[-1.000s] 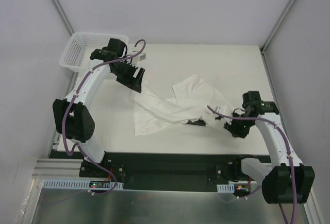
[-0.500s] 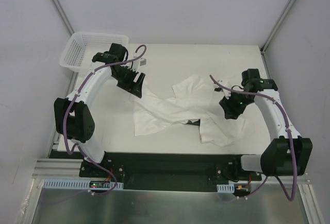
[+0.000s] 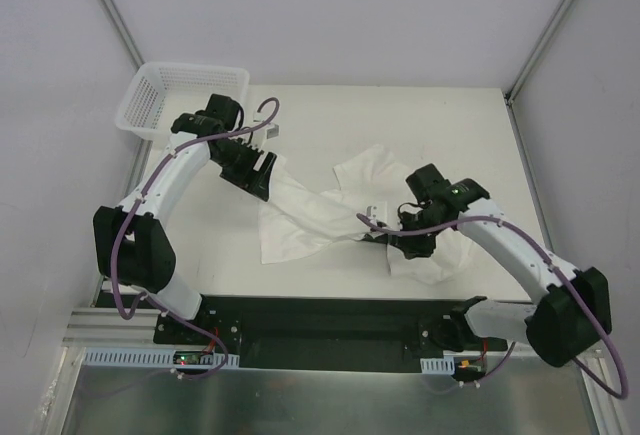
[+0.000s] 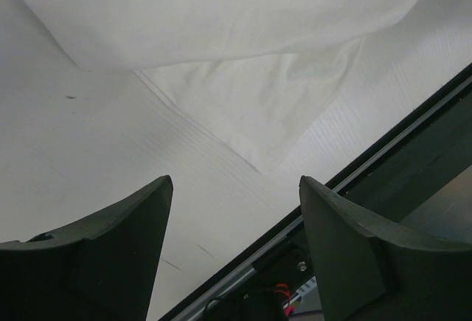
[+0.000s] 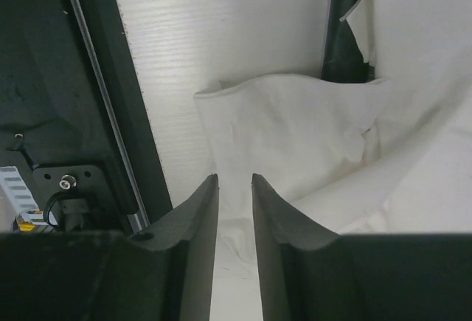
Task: Roll the t-shirts
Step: Flatten out the T-shirt at the center of the board.
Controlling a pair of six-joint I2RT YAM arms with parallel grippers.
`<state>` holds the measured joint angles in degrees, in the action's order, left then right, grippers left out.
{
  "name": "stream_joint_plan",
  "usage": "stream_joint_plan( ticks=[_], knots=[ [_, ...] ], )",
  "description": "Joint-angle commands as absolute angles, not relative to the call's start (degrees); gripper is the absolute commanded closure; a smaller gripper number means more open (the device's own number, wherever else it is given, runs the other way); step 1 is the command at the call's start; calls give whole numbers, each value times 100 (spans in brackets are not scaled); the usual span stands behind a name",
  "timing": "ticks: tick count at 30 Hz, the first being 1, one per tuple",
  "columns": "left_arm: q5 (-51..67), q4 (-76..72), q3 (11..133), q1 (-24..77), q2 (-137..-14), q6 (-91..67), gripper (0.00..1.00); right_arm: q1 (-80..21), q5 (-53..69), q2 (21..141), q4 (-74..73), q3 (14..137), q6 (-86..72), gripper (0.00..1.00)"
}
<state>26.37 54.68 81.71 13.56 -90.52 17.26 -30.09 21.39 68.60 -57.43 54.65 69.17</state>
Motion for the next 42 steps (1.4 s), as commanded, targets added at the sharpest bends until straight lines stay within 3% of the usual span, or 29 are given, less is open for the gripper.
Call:
stream_joint_plan(
  ticks=[1, 8, 13, 18, 20, 24, 27, 30, 32, 33, 34, 35, 36, 37, 38, 39, 42],
  knots=[
    [2496, 5493, 8077, 1380, -8904, 1784, 31, -2813, 1916, 7373, -5397, 5449, 6820, 75],
    [2356, 5563, 8024, 1380, -9008, 1968, 31, -2435, 1268, 8962, -4598, 5852, 6698, 86],
    [2303, 5651, 8217, 1380, -9254, 2013, 31, -1855, 660, 10692, -4158, 7328, 6390, 94],
    [2145, 5686, 8525, 1380, -9422, 2136, 31, -1372, 246, 11504, -3788, 9015, 5846, 99],
    [2101, 5704, 8700, 1380, -9492, 2171, 31, -1301, 526, 11426, -3884, 9535, 5626, 93],
    [2153, 5748, 9070, 1380, -9545, 2127, 30, -1266, 1413, 10514, -4201, 9370, 5389, 57],
    [2171, 5757, 9246, 1380, -9492, 2083, 30, -1257, 1863, 9331, -3808, 8642, 4742, 53],
    [2136, 5748, 9299, 1380, -9396, 2039, 30, -1213, 1863, 8380, -2815, 7947, 3914, 66],
    [2101, 5748, 9281, 1380, -9317, 2021, 30, -1169, 943, 8349, -2444, 7840, 1890, 54],
    [2048, 5739, 9255, 1380, -9299, 2004, 30, -873, 1254, 8524, -2722, 8257, 1455, 44],
    [2030, 5748, 9246, 1380, -9247, 1995, 29, -705, 2762, 8908, -2890, 8349, 1407, 36],
    [2013, 5739, 9194, 1380, -9229, 1995, 29, -616, 2995, 8999, -2883, 8323, 1554, 29],
    [1995, 5748, 9167, 1380, -9211, 1995, 28, -650, 2867, 9009, -2970, 8254, 1860, 14],
    [2004, 5748, 9141, 1380, -9176, 1995, 29, -720, 2770, 9148, -3153, 8296, 2455, 11],
    [2004, 5739, 9080, 1380, -9167, 1995, 28, -799, 2751, 9263, -3895, 8410, 3853, 11],
    [2004, 5739, 9053, 1380, -9150, 1995, 29, -922, 2586, 9342, -4233, 8472, 4572, 18],
    [1978, 5748, 8921, 1380, -9141, 1986, 28, -687, 2531, 9045, -4184, 7623, 6429, 24]
  ],
)
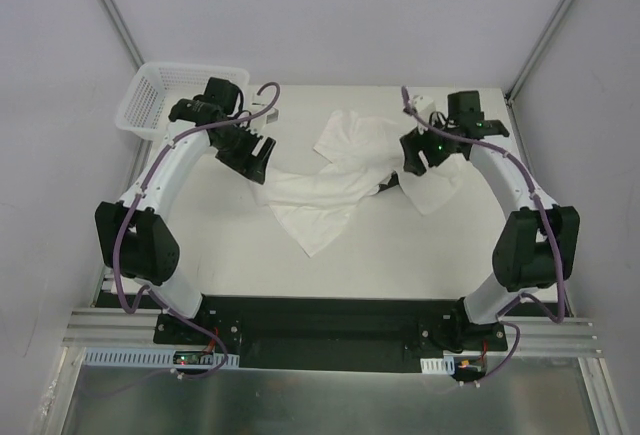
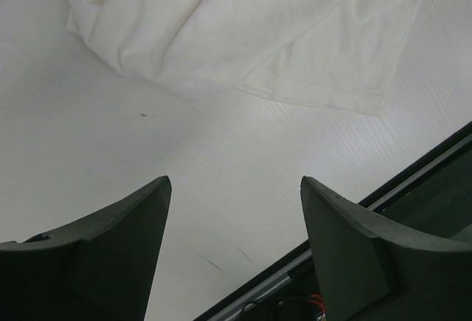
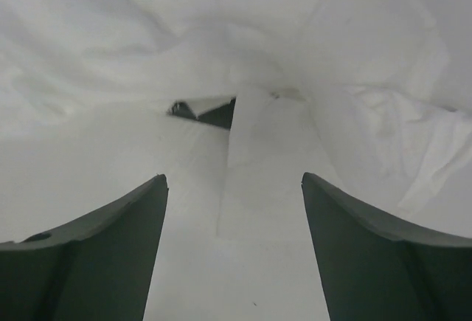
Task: Roll the t-shirts
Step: Flatten out the T-shirt at the center of the board.
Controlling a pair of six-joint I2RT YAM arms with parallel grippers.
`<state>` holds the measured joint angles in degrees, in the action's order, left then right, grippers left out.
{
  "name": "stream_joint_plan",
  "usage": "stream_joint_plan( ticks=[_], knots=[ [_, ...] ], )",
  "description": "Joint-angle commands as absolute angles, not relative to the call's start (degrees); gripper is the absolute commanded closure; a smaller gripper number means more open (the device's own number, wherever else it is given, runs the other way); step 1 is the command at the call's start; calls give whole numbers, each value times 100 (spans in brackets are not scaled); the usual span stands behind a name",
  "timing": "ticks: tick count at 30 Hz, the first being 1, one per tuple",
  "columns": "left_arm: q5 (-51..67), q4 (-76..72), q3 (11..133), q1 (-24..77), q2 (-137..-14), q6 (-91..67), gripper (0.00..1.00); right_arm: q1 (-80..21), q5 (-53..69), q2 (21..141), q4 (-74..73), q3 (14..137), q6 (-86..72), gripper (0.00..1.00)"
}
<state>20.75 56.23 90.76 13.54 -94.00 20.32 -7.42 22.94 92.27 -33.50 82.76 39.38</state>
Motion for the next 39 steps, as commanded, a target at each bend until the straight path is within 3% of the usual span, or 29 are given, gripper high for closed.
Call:
stream_joint_plan(
  ticks=[1, 7, 12, 18, 39],
  knots=[
    [1960, 5739, 8851, 1380, -9158, 1995, 28, -651, 2462, 8931, -4123, 7072, 6895, 23],
    [1899, 5906, 8605, 1380, -9246, 2101, 28, -439, 2636, 9192, -5084, 6837, 9050, 20],
    [1776, 5968, 8622, 1380, -9404, 2145, 28, -378, 2347, 10044, -5449, 7383, 9614, 38],
    [1670, 6021, 8570, 1380, -9554, 2241, 28, -360, 2259, 10107, -5080, 7085, 10467, 45],
    [1266, 6056, 8543, 1380, -9800, 2399, 29, -510, 2303, 10503, -5282, 6952, 11478, 49]
  ],
)
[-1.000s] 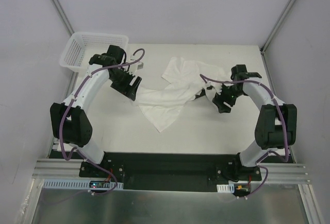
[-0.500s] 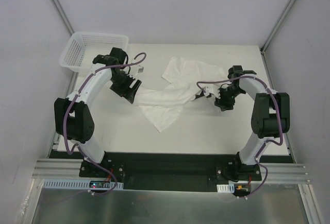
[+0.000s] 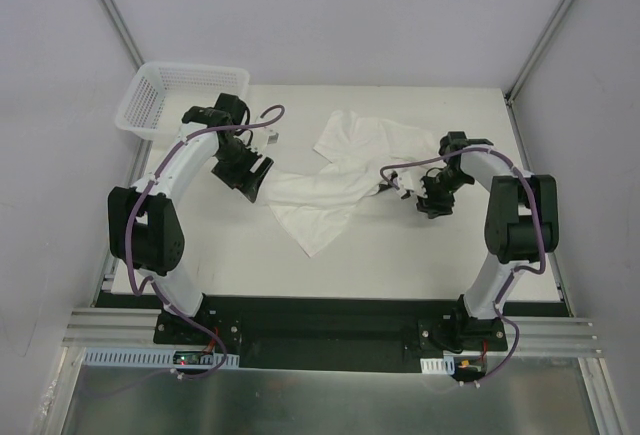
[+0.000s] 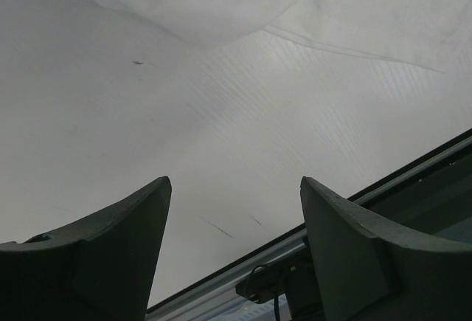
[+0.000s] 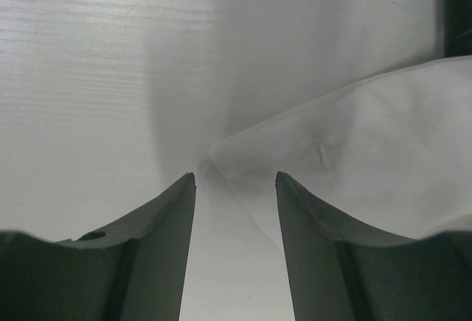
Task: Roll the t-shirts
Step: Flatten out the T-shirt at the center of the board.
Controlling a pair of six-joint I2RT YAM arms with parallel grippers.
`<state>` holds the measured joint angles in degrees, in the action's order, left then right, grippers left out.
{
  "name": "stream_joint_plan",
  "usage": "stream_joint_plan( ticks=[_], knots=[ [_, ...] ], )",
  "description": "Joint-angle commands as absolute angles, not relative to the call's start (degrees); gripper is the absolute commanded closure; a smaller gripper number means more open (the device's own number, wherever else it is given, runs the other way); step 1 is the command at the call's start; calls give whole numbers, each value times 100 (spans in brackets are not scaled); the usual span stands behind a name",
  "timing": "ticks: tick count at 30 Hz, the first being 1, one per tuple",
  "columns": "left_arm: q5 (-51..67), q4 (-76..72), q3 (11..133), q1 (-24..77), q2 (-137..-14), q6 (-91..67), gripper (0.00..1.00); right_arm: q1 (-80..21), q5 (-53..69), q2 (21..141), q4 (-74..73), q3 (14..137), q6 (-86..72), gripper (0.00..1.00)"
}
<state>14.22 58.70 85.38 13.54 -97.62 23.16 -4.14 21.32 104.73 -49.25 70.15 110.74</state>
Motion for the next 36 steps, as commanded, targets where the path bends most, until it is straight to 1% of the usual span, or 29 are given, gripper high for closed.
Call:
stream_joint_plan(
  ticks=[1, 7, 10, 13, 14, 16, 20, 23, 24, 25, 26, 29, 30, 33, 36],
  knots=[
    [1248, 6047, 8517, 1380, -9791, 2399, 29, -536, 2259, 10538, -5282, 6935, 11487, 49],
    [1195, 6047, 8473, 1380, -9730, 2417, 29, -668, 2163, 10722, -5274, 7040, 11426, 50],
    [1195, 6056, 8438, 1380, -9712, 2426, 29, -703, 2022, 10924, -5256, 7145, 11329, 56],
    [1230, 6047, 8446, 1380, -9694, 2417, 29, -712, 1829, 10986, -5063, 7111, 11206, 71],
    [1291, 6047, 8446, 1380, -9694, 2400, 29, -703, 1776, 10978, -4993, 7049, 11145, 82],
    [1371, 6038, 8446, 1380, -9685, 2347, 29, -677, 1740, 10794, -4765, 6996, 10716, 99],
    [1494, 5933, 8341, 1415, -9650, 2206, 29, -607, 1950, 10127, -4641, 7145, 9670, 99],
    [1835, 5871, 8218, 1511, -9379, 2197, 30, -589, 2249, 9546, -4667, 7364, 8406, 99],
    [2107, 5854, 8131, 1599, -9291, 2249, 30, -589, 2389, 9432, -4650, 7504, 8072, 99],
    [2127, 5784, 8060, 1782, -9194, 2302, 30, -589, 2434, 9309, -4606, 7558, 7294, 99],
    [2118, 5740, 7990, 2228, -9028, 2390, 30, -606, 2452, 9255, -4571, 7593, 6964, 99],
    [2162, 5547, 7770, 2995, -8912, 2339, 32, -729, 2426, 9281, -4701, 7760, 6190, 99],
    [2127, 5476, 7717, 3458, -8921, 2286, 32, -756, 2408, 9316, -4798, 7848, 6031, 99],
    [1628, 5142, 7655, 4172, -9149, 2119, 33, -738, 2347, 9527, -4860, 8033, 5433, 99],
    [1328, 4774, 7690, 4621, -9412, 1855, 34, -677, 2294, 9685, -4869, 8279, 5046, 99]
  ],
)
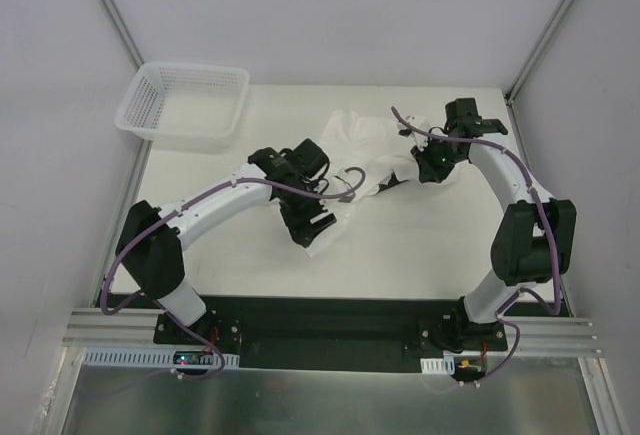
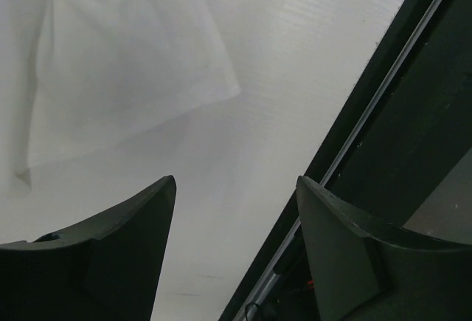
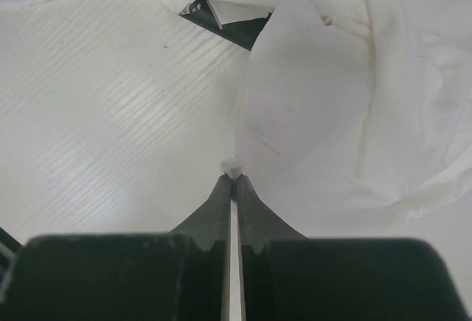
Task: Roll the t-shirts
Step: Flatten out the T-shirt at the center of the board.
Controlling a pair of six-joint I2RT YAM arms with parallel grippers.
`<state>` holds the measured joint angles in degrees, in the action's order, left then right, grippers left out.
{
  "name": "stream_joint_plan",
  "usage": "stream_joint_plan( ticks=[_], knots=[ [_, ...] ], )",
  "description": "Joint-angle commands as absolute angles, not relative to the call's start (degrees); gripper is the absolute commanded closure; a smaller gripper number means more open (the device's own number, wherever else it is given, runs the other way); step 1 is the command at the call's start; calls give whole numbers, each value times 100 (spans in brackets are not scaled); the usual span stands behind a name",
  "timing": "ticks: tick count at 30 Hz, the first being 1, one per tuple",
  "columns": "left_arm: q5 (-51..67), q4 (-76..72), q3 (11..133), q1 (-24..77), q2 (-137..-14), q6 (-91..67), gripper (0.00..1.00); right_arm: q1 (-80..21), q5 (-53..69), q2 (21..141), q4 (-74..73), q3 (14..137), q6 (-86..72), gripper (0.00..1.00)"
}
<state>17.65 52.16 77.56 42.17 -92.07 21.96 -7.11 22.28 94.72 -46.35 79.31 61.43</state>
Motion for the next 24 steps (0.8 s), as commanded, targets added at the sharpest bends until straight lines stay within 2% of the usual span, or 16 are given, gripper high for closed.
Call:
stream_joint_plan(
  ticks=[1, 8, 21, 24],
  knots=[
    [1258, 4694, 7708, 4727, -9500, 1794, 34, -677, 2277, 9694, -4869, 8331, 5019, 99],
    [572, 4289, 7743, 5440, -10247, 1468, 39, -589, 1977, 9484, -4834, 8332, 5071, 99],
    [-123, 4210, 7568, 5581, -10986, 1415, 46, -325, 2223, 9492, -5045, 8543, 5045, 99],
    [-44, 4210, 7497, 5581, -11056, 1397, 51, -316, 2294, 9589, -5054, 8631, 4992, 99]
  ],
)
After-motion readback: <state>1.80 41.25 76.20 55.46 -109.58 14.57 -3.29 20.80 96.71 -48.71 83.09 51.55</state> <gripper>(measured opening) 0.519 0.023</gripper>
